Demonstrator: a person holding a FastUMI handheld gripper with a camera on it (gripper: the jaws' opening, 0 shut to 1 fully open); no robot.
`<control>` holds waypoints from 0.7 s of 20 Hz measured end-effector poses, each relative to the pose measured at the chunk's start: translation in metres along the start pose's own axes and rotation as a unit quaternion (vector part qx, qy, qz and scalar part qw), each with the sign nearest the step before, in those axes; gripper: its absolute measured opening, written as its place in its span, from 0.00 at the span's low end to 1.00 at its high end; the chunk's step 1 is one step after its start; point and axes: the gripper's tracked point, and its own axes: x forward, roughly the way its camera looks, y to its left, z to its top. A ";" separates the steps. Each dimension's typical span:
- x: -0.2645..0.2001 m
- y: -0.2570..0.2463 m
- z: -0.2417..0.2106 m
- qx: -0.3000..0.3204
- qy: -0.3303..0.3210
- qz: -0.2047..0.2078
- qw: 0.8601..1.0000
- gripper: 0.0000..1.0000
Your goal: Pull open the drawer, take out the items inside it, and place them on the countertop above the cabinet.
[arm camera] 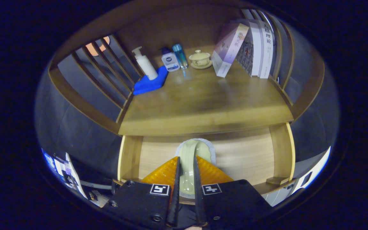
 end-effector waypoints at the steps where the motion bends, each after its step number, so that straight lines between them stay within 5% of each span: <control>1: -0.001 0.002 0.011 0.006 -0.005 0.005 1.000 0.24; 7: 0.012 0.002 0.062 0.022 -0.030 0.005 0.999 0.20; 14: 0.044 -0.009 0.013 -0.035 0.004 0.003 0.999 0.20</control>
